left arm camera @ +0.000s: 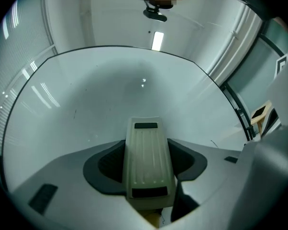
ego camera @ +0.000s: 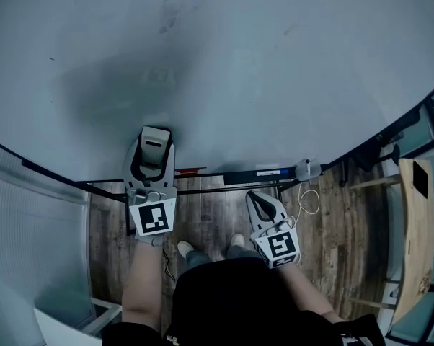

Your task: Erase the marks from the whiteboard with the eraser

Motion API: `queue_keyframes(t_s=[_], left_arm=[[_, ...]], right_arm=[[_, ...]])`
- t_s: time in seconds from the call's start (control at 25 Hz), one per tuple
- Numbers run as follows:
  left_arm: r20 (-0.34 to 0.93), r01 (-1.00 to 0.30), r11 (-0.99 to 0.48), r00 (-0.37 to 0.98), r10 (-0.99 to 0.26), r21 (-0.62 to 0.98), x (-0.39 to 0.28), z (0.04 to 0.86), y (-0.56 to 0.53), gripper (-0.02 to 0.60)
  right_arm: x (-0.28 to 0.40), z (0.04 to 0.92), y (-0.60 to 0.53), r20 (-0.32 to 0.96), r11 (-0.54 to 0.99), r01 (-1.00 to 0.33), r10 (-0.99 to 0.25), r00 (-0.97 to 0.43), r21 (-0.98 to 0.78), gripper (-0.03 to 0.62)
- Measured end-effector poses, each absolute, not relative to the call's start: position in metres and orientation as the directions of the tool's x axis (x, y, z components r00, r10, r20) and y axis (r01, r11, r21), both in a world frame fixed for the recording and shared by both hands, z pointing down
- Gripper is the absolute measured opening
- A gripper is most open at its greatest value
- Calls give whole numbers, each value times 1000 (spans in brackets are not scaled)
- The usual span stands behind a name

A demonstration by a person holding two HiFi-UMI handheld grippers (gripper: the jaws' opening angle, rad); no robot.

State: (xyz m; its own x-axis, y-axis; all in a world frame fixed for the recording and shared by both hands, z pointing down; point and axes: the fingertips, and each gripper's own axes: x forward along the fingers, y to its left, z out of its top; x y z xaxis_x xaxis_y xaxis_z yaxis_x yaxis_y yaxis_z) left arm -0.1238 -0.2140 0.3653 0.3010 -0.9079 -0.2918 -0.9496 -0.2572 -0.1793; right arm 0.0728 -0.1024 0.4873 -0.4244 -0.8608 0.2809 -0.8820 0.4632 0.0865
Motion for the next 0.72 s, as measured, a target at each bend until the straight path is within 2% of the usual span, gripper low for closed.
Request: queue_keyframes(t_s=[0.16, 0.32, 0.6, 0.72], left_arm=[[-179, -933, -317, 346, -921, -170, -122, 407, -210, 261], [-120, -899, -406, 427, -896, -165, -98, 426, -197, 261], [28, -778, -580, 592, -806, -240, -57, 467, -175, 261], [53, -739, -639, 644, -763, -215, -41, 478, -164, 261]], right_arm=[[79, 489, -97, 287, 445, -891, -868, -404, 92, 28], [90, 486, -94, 286, 414, -906, -883, -374, 93, 28], [110, 481, -87, 282, 374, -921, -900, -332, 107, 28], [118, 476, -85, 275, 354, -929, -909, -313, 110, 28]])
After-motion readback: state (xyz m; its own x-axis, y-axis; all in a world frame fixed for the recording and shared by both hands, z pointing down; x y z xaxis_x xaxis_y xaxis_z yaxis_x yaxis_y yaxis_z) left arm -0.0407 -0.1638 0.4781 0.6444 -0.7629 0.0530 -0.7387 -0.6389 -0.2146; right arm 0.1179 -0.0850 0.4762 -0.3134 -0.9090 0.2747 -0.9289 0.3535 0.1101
